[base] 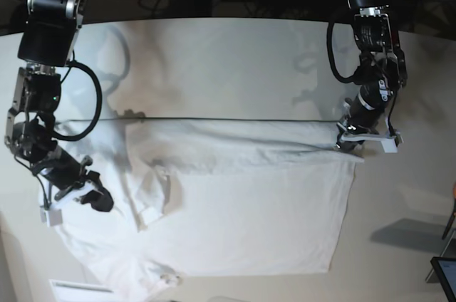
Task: Fold the T-shirt properly
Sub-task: 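Move both grippers back to the folded edge of the shirt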
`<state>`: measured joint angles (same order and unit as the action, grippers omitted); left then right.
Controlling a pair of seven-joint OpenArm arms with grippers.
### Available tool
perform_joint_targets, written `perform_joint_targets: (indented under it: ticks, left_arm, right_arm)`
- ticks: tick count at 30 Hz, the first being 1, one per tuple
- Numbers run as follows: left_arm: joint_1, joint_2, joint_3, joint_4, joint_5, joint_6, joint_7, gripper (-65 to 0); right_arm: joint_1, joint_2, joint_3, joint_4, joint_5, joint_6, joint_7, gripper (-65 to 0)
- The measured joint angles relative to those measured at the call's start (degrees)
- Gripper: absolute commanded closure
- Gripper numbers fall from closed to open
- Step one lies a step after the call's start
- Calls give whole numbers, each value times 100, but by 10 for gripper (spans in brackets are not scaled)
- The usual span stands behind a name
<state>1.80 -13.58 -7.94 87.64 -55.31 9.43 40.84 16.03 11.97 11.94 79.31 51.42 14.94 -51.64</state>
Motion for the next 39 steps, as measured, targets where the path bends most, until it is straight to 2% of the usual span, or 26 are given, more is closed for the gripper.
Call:
perform_joint_targets:
  ticks: [9, 18, 22, 26, 29, 33, 36, 39]
  left_arm:
    - [-199, 170, 2, -619, -17, -2, 4, 0]
    - [-863, 203, -17, -903, 37, 22, 26, 0]
    - [-1384, 251, -13, -1515, 24, -22, -26, 0]
    - [-1602, 238, -24, -2153, -20, -39, -81, 0]
    - [-1751, 216, -15, -2308, 15, 0, -363, 0]
    - [-1648, 83, -15, -2302, 2, -7, -389, 0]
    - [-1340, 4, -37, -1985, -37, -42, -382, 0]
    - [-925, 37, -363, -1298, 2, 46, -317, 0]
  right_arm:
    - [-7, 2, 107, 4, 4, 0, -76, 0]
    - [-256, 4, 107, 4, 0, 0, -52, 0]
    - [-286, 24, 105, 2, -9, 0, -74, 0]
    - [-299, 168, 107, 2, -20, 0, -46, 0]
    - [-437, 321, 105, 9, 17, 13, -39, 0]
    - [-638, 503, 105, 9, -17, 4, 81, 0]
    - [-754, 780, 55, 9, -20, 11, 343, 0]
    - [-968, 1091, 35, 131, -85, -2, 542, -3]
